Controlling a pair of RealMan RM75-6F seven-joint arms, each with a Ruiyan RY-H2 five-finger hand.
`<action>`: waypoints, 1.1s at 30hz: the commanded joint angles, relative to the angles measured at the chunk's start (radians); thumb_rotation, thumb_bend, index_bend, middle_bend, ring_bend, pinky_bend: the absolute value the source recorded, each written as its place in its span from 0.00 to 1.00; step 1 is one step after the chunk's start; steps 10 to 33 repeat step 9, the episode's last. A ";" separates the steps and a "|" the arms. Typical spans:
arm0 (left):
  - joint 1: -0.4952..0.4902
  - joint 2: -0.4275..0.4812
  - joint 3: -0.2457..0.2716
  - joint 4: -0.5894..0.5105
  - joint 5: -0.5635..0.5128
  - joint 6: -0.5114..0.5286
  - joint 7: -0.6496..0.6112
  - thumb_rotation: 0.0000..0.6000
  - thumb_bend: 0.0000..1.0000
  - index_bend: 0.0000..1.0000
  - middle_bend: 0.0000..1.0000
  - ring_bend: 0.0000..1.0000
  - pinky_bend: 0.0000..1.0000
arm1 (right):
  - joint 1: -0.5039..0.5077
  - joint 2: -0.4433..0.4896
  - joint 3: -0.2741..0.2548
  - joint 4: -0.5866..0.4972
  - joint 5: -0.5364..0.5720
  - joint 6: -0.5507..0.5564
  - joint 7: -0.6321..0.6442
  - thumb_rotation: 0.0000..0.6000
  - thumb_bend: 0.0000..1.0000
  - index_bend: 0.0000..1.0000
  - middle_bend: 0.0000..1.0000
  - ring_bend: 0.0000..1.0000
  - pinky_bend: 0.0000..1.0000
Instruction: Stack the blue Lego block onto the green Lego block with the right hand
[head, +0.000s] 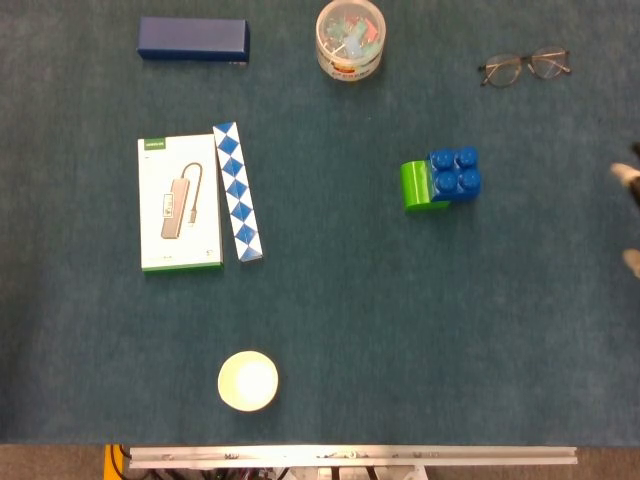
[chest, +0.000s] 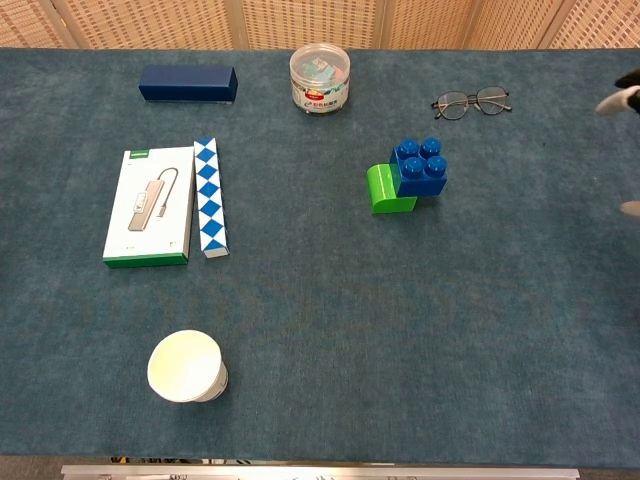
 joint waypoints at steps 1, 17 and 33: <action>-0.002 0.000 0.002 -0.004 0.002 -0.003 0.011 1.00 0.35 0.33 0.41 0.39 0.50 | -0.065 -0.010 0.010 0.060 -0.021 0.039 0.043 1.00 0.09 0.26 0.16 0.00 0.12; -0.007 -0.009 0.002 -0.002 -0.017 -0.020 0.027 1.00 0.35 0.33 0.41 0.39 0.50 | -0.171 -0.017 0.065 0.134 -0.003 0.060 0.157 1.00 0.11 0.26 0.16 0.00 0.12; -0.007 -0.009 0.002 -0.002 -0.017 -0.020 0.027 1.00 0.35 0.33 0.41 0.39 0.50 | -0.171 -0.017 0.065 0.134 -0.003 0.060 0.157 1.00 0.11 0.26 0.16 0.00 0.12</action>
